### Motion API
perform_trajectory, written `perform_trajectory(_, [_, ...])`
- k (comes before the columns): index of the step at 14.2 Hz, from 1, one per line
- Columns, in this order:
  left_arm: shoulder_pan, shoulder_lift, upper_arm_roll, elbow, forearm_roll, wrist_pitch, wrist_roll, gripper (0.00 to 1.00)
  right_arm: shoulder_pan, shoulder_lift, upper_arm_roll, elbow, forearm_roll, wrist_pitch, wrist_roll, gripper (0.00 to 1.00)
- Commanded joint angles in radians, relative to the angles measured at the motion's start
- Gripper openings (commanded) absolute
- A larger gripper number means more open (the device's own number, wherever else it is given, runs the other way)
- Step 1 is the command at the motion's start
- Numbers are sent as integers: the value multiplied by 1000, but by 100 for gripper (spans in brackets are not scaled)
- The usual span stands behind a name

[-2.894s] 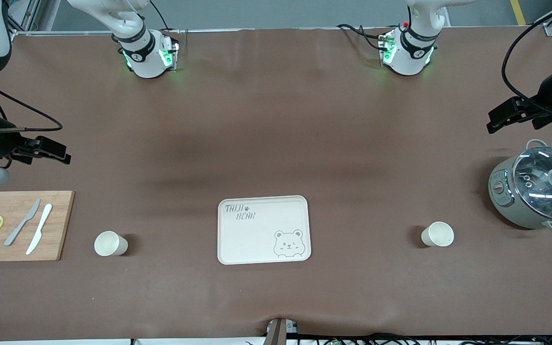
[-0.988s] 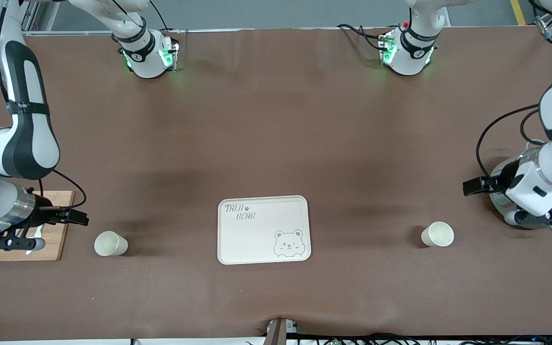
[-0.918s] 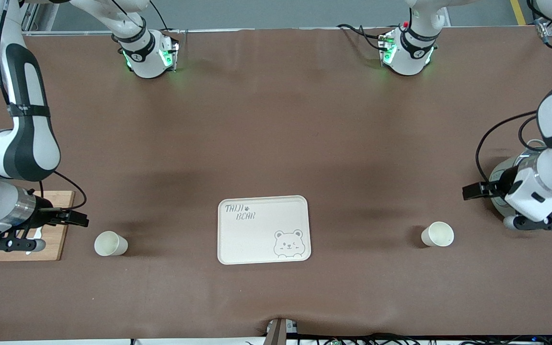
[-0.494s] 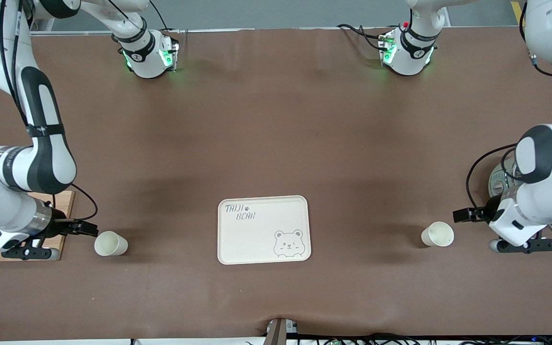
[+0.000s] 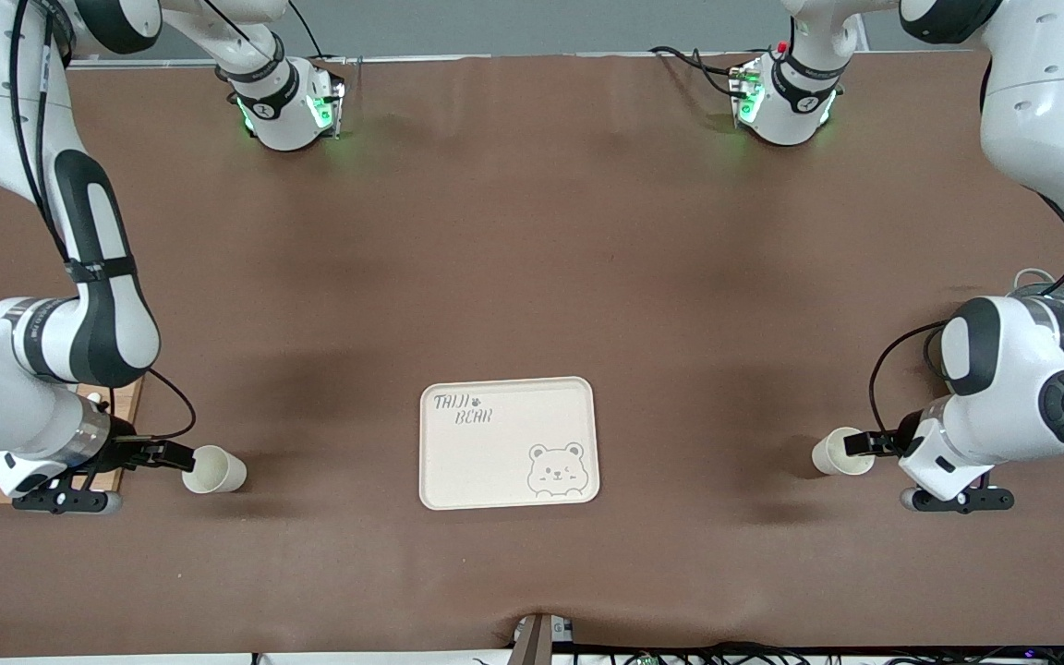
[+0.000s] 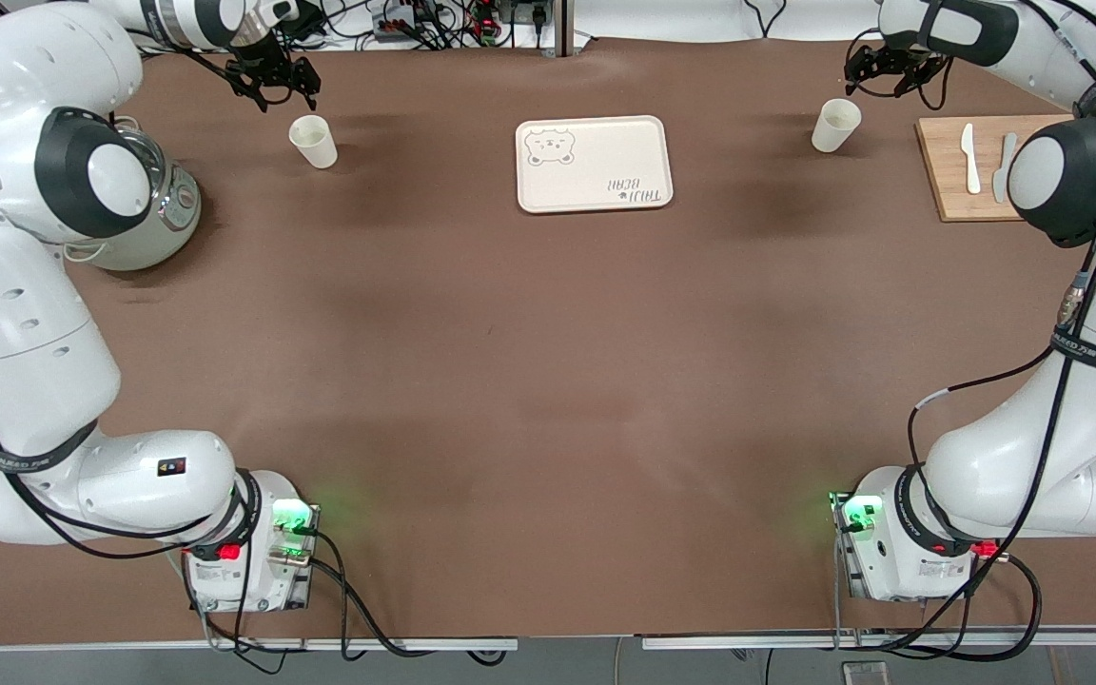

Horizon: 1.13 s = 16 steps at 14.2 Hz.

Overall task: Place white IKEA cup upright on tray with both arms
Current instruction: 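Lower the right gripper to one cup while the left gripper lowers to the other, then close both grippers around the rims of the two white cups, then carry the cup with the left gripper toward the tray while the right gripper lifts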

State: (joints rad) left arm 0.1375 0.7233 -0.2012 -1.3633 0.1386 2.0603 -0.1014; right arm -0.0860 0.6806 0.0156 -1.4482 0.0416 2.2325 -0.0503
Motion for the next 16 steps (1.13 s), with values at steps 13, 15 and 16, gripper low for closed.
perform_trajectory(13, [36, 82, -7, -46, 13, 150, 37, 57, -1, 114, 6, 31, -8, 125, -16, 100])
perform_trajectory(15, [37, 82, -7, -45, 16, 152, 43, 22, -3, 128, 6, 31, -6, 142, -16, 100])
perform_trajectory(16, [39, 82, -7, -45, 18, 152, 43, 6, -3, 131, 6, 31, -8, 148, -16, 100])
